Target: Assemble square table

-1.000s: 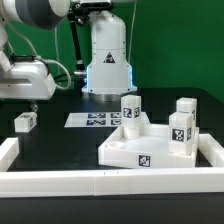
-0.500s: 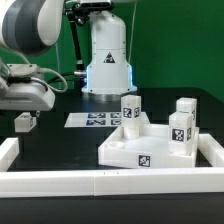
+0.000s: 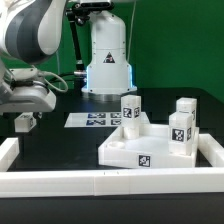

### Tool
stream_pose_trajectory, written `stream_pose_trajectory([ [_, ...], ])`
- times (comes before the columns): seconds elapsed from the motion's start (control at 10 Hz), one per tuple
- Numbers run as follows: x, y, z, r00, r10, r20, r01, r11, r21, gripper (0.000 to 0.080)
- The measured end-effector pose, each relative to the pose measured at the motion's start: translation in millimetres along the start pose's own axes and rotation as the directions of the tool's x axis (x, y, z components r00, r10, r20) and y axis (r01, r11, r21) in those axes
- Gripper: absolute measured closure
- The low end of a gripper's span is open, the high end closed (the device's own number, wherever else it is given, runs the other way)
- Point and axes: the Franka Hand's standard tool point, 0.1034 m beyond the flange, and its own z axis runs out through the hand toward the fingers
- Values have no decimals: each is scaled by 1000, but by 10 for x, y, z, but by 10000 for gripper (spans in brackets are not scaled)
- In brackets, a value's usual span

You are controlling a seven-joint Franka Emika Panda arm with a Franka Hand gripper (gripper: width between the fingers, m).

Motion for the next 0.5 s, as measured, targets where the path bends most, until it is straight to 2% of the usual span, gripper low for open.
stream_pose_trajectory([
  [0.2,5,8,24,1000,1,2,-1,1000,-3,150],
  [0.3,24,40,115,1000,5,2,-5,1000,-11,150],
  [0.5,-13,86,224,1000,0,14,0,1000,-2,150],
])
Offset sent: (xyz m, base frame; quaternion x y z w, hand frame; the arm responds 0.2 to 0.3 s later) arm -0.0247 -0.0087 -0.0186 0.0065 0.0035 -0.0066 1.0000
